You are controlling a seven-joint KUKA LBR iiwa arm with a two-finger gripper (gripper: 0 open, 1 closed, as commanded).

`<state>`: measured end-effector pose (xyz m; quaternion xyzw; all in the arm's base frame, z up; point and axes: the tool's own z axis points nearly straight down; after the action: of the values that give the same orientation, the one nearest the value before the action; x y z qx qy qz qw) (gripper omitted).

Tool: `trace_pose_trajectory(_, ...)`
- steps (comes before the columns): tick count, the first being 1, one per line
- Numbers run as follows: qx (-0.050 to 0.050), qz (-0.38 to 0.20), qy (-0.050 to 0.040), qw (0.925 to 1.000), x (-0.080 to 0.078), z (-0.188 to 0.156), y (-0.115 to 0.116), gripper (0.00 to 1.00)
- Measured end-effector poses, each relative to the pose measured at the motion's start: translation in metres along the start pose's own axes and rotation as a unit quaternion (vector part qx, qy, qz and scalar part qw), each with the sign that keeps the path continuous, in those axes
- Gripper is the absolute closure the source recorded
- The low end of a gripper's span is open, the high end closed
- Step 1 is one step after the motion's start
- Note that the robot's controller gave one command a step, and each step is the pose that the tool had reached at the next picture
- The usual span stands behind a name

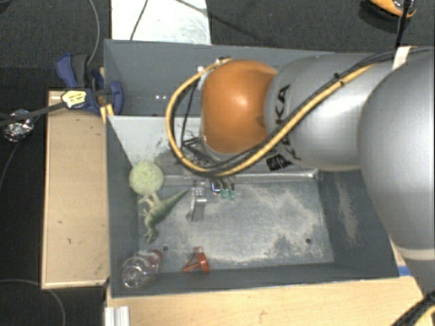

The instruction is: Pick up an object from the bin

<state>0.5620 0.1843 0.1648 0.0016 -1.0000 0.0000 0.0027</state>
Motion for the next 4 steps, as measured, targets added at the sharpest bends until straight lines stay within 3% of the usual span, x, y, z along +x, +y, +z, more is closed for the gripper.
trace_pose_trajectory(1,-0.001,0.002,-0.0039,1.0000,-0.002,-0.004,-0.001,0.00)
trace_pose_trajectory(2,-0.001,-0.052,-0.0073,0.9986,-0.013,0.015,0.013,0.00)
trace_pose_trajectory(3,-0.001,-0.123,-0.0066,0.9924,-0.022,0.080,0.055,0.00)
trace_pose_trajectory(4,-0.001,-0.190,-0.0076,0.9817,-0.016,0.088,0.060,1.00)
